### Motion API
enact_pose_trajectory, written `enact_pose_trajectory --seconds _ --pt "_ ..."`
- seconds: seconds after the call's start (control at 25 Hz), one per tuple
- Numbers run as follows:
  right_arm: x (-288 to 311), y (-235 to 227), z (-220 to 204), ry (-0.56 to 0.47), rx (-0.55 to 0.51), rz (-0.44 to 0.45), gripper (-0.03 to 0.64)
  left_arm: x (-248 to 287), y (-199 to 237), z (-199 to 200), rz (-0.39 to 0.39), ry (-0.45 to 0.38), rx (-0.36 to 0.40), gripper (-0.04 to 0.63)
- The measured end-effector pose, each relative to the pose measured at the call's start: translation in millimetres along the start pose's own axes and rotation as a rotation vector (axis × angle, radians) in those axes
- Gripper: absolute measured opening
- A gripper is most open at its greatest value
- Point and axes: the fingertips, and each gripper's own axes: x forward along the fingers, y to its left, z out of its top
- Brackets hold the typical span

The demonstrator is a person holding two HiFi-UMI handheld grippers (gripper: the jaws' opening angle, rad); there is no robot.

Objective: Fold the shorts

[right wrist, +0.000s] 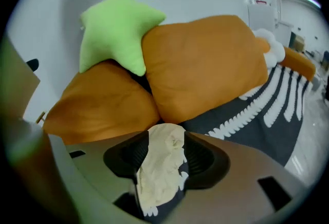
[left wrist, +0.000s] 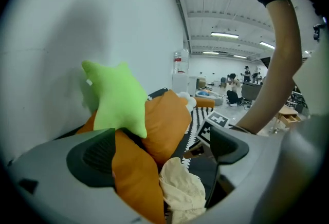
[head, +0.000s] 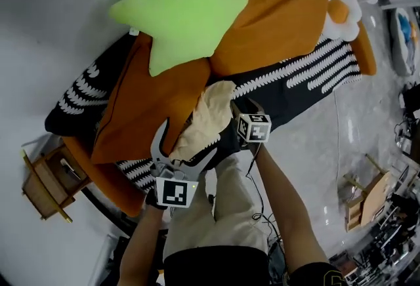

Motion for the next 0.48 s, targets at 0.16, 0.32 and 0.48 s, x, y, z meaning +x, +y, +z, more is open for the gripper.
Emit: enact_pose_trajectory --seconds 0.16,0.32,0.48 --pt "70.8 -12.2 -28.5 0.037 0.049 -0.023 0.231 16.3 -2.3 -51.5 -0.065 0.017 -0.015 0.581" --pt "76.0 -22.6 -31.4 -0.022 0.1 -0.063 0.033 17.8 -4.1 -83.8 -0.105 0.03 -0.01 0.581" --pt "34.3 -24.5 -19.1 -0.041 0.038 0.032 0.017 14.5 -13.7 -82.0 -0.134 0.026 -0.021 0.581"
